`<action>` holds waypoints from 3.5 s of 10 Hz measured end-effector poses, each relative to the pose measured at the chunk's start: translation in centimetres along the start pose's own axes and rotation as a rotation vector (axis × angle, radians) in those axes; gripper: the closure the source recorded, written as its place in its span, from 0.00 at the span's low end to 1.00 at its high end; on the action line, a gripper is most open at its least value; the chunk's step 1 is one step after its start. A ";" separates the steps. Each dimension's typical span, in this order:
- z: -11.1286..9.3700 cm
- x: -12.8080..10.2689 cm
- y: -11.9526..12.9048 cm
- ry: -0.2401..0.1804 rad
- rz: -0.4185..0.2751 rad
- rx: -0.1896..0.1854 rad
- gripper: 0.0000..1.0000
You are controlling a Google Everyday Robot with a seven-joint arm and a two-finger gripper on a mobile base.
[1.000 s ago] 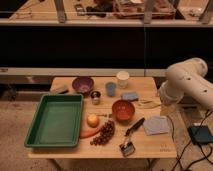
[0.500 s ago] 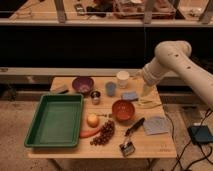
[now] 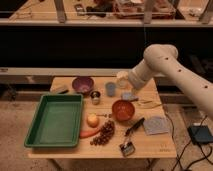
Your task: Place apple in paper cup
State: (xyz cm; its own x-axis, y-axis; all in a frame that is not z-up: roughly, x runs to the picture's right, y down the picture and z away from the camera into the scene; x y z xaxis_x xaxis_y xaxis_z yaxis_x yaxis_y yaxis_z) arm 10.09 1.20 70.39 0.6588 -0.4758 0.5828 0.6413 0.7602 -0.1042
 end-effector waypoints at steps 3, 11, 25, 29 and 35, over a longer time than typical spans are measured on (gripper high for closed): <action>0.8 -4.9 2.8 0.021 -0.183 -0.016 0.35; 1.7 -8.3 -1.9 0.019 -0.542 -0.001 0.35; 20.5 -10.4 -2.3 -0.007 -0.907 -0.364 0.35; 22.2 -10.9 -2.1 -0.023 -0.901 -0.356 0.35; 24.6 -10.0 -1.4 -0.041 -0.857 -0.360 0.35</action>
State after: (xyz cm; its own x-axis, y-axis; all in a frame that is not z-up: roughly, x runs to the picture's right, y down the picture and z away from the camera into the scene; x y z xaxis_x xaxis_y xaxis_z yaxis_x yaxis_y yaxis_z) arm -7.03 15.75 84.54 -0.1060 -0.7899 0.6040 0.9904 -0.0297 0.1351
